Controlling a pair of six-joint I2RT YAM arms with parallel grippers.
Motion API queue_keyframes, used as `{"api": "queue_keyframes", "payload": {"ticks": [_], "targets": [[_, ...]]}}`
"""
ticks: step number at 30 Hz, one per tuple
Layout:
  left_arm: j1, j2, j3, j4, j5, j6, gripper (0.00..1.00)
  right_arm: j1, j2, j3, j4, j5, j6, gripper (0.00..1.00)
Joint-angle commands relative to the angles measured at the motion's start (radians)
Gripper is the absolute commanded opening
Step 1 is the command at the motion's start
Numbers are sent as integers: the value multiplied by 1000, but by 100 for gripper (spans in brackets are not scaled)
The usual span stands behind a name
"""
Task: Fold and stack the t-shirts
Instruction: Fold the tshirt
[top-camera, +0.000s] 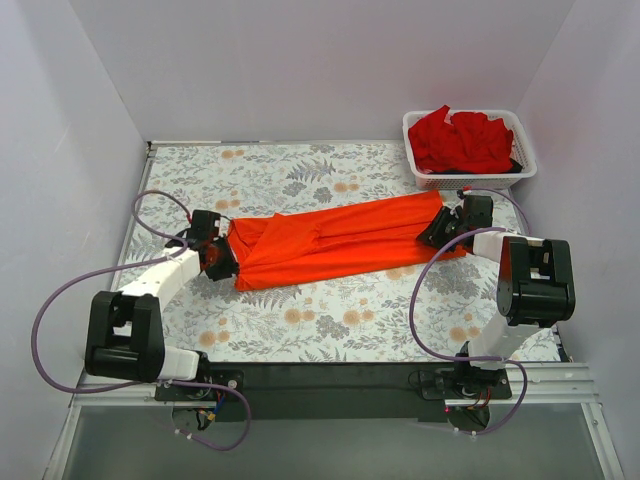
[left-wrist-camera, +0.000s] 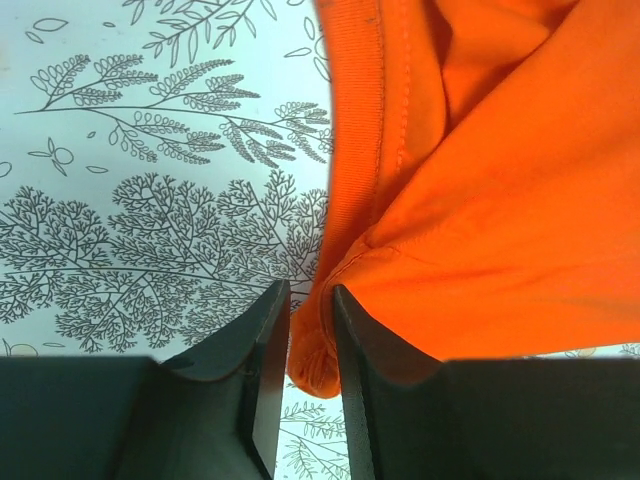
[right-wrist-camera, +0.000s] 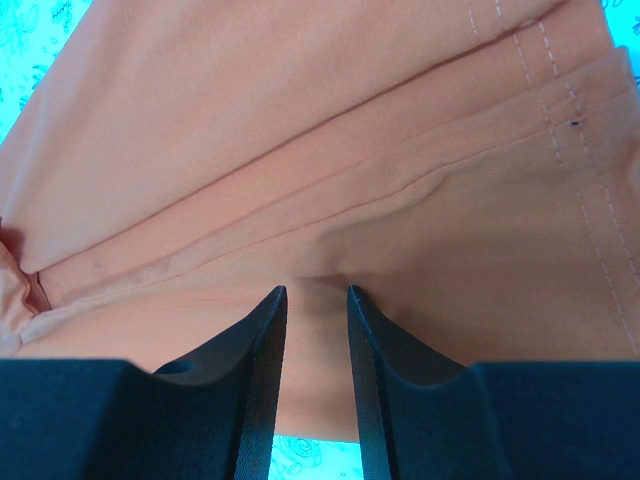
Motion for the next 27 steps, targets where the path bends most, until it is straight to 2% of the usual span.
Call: {"api": "queue_keyframes", "payload": {"ticks": [1, 4, 6, 10, 11, 13, 17, 22, 25, 27], "targets": [[56, -4, 9, -26, 63, 2, 24, -18, 9, -33, -65, 78, -31, 38], [65, -19, -9, -15, 125, -15, 28, -18, 8, -32, -65, 80, -32, 38], [65, -25, -18, -6, 175, -39, 38, -18, 8, -32, -65, 78, -31, 38], [65, -25, -29, -17, 214, -92, 43, -17, 3, -32, -65, 75, -31, 38], [65, -34, -34, -17, 215, -104, 43, -18, 3, -32, -65, 74, -31, 38], [65, -63, -37, -14, 214, -136, 54, -18, 1, -33, -65, 72, -31, 38], [65, -160, -40, -24, 171, -234, 61, -18, 3, -32, -67, 68, -32, 38], [65, -241, -75, -41, 126, -300, 65, -18, 6, -30, -64, 66, -32, 38], [65, -257, -116, -34, 135, -334, 64, -18, 11, -29, -64, 64, -32, 38], [65, -258, -135, -11, 140, -352, 61, -18, 12, -30, -62, 61, -32, 38]]}}
